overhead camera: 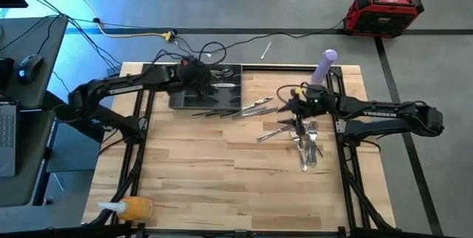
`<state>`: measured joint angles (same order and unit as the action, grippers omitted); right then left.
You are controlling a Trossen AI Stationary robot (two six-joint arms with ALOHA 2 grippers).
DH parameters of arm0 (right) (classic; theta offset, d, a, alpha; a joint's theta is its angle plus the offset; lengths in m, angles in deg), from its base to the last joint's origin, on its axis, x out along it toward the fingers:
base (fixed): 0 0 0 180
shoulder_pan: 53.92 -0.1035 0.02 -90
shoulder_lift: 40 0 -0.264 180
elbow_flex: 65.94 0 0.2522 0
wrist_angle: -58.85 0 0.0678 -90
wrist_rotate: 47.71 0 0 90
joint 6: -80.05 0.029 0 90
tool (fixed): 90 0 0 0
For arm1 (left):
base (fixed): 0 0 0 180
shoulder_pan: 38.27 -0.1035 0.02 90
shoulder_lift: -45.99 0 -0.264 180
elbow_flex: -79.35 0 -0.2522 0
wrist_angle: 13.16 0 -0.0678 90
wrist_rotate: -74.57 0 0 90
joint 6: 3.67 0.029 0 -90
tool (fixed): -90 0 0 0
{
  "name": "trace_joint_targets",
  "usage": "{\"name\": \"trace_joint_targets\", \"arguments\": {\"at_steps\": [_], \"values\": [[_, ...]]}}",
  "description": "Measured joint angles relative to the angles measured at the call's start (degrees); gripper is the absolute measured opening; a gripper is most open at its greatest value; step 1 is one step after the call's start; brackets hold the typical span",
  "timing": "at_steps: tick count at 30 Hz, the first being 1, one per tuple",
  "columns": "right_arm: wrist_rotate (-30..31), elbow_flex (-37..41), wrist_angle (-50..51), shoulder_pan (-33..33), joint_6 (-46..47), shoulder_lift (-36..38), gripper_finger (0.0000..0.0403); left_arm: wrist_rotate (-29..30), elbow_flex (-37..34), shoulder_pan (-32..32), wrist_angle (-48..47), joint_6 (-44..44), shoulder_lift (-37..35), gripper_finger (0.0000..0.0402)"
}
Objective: Sort silverware
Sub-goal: Put the silver knife into the organizing bin
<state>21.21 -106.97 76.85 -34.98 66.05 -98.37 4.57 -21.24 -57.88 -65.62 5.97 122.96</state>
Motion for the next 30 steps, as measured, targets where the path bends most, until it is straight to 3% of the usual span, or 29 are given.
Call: {"name": "trace_joint_targets", "arguments": {"at_steps": [2, 4, 14, 22, 30], "values": [[-2.1, 0.0, -0.3, -0.1, -0.1, -3.7, 0.0183, -4.8, 0.0, 2.8, 0.0, -6.2, -1.2, 0.0117], [-3.1, 0.0, -2.6, -0.5, -1.4, -8.5, 0.0183, -5.4, 0.0, 6.5, 0.0, -9.9, -1.4, 0.0117], [-5.1, 0.0, -15.9, -1.5, -7.8, -31.3, 0.0183, 2.4, -0.1, 19.9, -0.5, -15.5, -0.9, 0.0117], [-6.6, -0.2, -23.0, -1.3, -11.0, -39.4, 0.0149, 5.1, -0.1, 22.1, -0.6, -15.6, -0.9, 0.0117], [-7.6, -0.3, -37.7, -2.9, -6.1, -48.6, 0.0100, 5.1, -0.1, 22.1, -0.6, -15.5, -0.9, 0.0117]]}}
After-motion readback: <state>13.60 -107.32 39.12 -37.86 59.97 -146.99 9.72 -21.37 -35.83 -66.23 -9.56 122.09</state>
